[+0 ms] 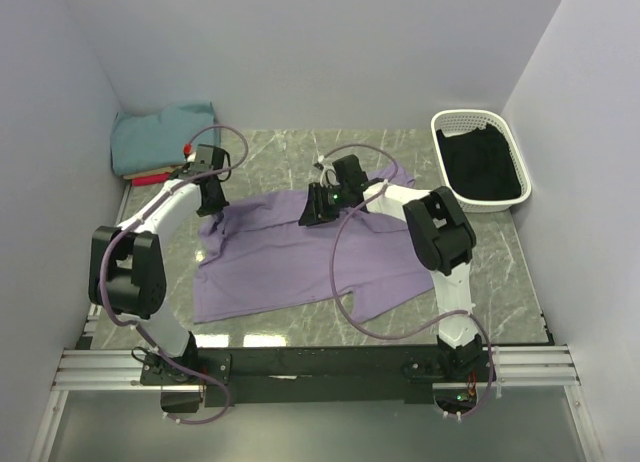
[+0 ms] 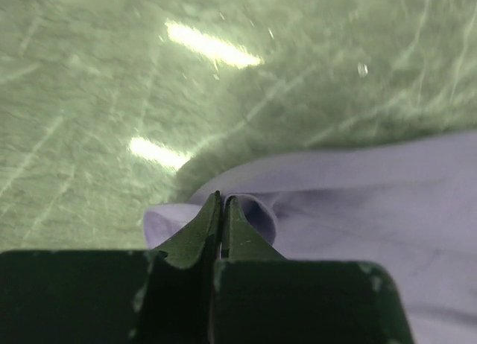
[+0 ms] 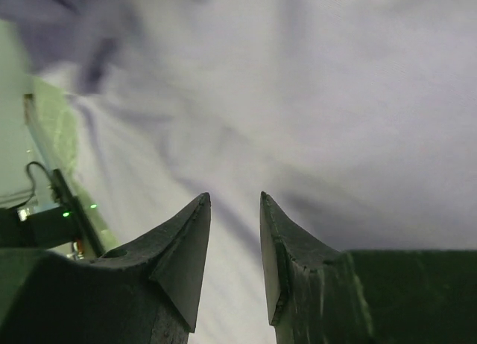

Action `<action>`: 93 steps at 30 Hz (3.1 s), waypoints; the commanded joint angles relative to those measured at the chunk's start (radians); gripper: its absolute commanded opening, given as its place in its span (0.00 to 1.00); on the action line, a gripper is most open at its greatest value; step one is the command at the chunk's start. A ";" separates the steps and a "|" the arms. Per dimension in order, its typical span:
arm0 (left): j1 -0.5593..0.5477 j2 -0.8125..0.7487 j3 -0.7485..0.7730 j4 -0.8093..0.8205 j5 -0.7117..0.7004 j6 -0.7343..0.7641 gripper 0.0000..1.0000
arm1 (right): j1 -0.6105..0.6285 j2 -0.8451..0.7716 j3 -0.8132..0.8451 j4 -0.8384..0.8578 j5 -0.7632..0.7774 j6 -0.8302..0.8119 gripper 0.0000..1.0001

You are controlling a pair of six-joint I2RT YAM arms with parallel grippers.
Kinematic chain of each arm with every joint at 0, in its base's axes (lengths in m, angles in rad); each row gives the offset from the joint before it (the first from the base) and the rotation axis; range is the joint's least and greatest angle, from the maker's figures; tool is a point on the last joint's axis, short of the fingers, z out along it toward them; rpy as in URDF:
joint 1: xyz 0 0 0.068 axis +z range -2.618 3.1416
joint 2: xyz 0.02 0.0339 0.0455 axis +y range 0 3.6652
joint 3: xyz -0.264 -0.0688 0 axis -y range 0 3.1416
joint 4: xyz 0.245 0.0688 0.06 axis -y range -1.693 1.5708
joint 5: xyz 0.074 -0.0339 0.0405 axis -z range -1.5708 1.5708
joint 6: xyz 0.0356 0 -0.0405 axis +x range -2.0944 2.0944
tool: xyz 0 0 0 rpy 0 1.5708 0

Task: Fold and stack the t-shirts
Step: Fold the tshirt

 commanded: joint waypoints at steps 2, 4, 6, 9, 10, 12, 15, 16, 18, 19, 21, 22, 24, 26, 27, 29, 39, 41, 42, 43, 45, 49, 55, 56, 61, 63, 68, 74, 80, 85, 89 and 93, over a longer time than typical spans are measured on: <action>0.051 0.020 0.071 0.077 0.000 -0.013 0.01 | -0.022 0.068 0.042 0.028 -0.007 0.019 0.40; 0.057 0.069 0.102 0.080 -0.028 -0.011 0.01 | -0.027 0.079 0.039 0.044 -0.004 0.033 0.40; 0.071 0.124 0.145 0.092 -0.065 0.004 0.01 | -0.031 0.096 0.045 0.041 -0.005 0.036 0.40; 0.096 0.198 0.211 0.095 -0.098 0.009 0.01 | -0.036 0.110 0.045 0.046 -0.008 0.038 0.40; 0.100 0.210 0.226 0.104 -0.112 0.009 0.01 | -0.037 0.110 0.040 0.046 -0.010 0.036 0.40; 0.119 0.250 0.263 0.109 -0.134 0.012 0.01 | -0.039 0.110 0.033 0.051 -0.011 0.038 0.40; 0.153 0.282 0.297 0.109 -0.195 -0.018 0.22 | -0.042 0.111 0.027 0.049 -0.013 0.038 0.40; 0.163 0.285 0.295 0.110 -0.209 -0.032 0.32 | -0.044 0.113 0.025 0.049 -0.015 0.038 0.40; 0.218 0.295 0.294 0.101 -0.198 -0.071 0.39 | -0.045 0.111 0.022 0.052 -0.018 0.038 0.40; 0.237 0.298 0.294 0.098 -0.160 -0.080 0.49 | -0.045 0.111 0.017 0.052 -0.019 0.038 0.40; 0.281 0.290 0.279 0.091 -0.151 -0.130 0.56 | -0.047 0.111 0.014 0.055 -0.018 0.038 0.40; 0.291 0.281 0.256 0.098 -0.116 -0.140 0.60 | -0.047 0.114 0.013 0.055 -0.019 0.038 0.40; 0.295 0.235 0.224 0.158 -0.065 -0.120 0.62 | -0.047 0.114 0.013 0.057 -0.021 0.036 0.40; 0.295 0.200 0.179 0.195 0.023 -0.111 0.62 | -0.047 0.108 0.007 0.063 -0.024 0.038 0.40; 0.294 0.163 0.164 0.248 0.074 -0.095 0.62 | -0.047 0.107 0.007 0.063 -0.024 0.039 0.40; 0.283 0.132 0.131 0.293 0.229 -0.074 0.61 | -0.045 0.105 0.008 0.063 -0.024 0.039 0.40; 0.214 0.170 0.222 0.204 0.370 -0.051 0.62 | -0.047 0.097 0.013 0.051 -0.033 0.033 0.40; 0.196 0.173 0.222 0.174 0.331 -0.034 0.62 | -0.047 0.093 0.010 0.052 -0.031 0.031 0.40; 0.191 0.178 0.219 0.169 0.299 -0.031 0.62 | -0.048 0.093 0.010 0.054 -0.031 0.030 0.40; 0.191 0.181 0.217 0.161 0.273 -0.025 0.62 | -0.047 0.094 0.010 0.055 -0.033 0.033 0.40; 0.162 0.192 0.219 0.135 0.231 -0.013 0.62 | -0.047 0.096 0.014 0.054 -0.036 0.033 0.40; 0.120 0.233 0.266 0.055 0.086 0.009 0.61 | -0.047 0.097 0.011 0.052 -0.034 0.030 0.40; 0.078 0.279 0.314 -0.015 -0.052 0.018 0.61 | -0.047 0.100 0.013 0.049 -0.034 0.028 0.40; 0.064 0.282 0.318 -0.024 -0.077 0.023 0.61 | -0.047 0.100 0.013 0.048 -0.038 0.025 0.40; 0.053 0.295 0.325 -0.041 -0.163 0.017 0.61 | -0.045 0.107 0.016 0.051 -0.042 0.030 0.40; 0.053 0.290 0.322 -0.034 -0.172 0.018 0.62 | -0.047 0.108 0.019 0.046 -0.047 0.027 0.40; 0.053 0.341 0.371 -0.086 -0.201 0.032 0.62 | -0.047 0.108 0.017 0.048 -0.047 0.028 0.40; 0.053 0.370 0.374 -0.092 -0.181 0.044 0.61 | -0.047 0.110 0.017 0.045 -0.042 0.027 0.40; 0.050 0.387 0.381 -0.109 -0.183 0.050 0.60 | -0.047 0.113 0.020 0.043 -0.042 0.027 0.40; 0.050 0.402 0.391 -0.115 -0.180 0.058 0.42 | -0.047 0.114 0.020 0.041 -0.042 0.027 0.40; 0.050 0.416 0.400 -0.121 -0.192 0.050 0.01 | -0.047 0.116 0.019 0.040 -0.038 0.025 0.40; 0.053 0.410 0.386 -0.123 -0.212 0.037 0.01 | -0.047 0.114 0.017 0.041 -0.034 0.025 0.40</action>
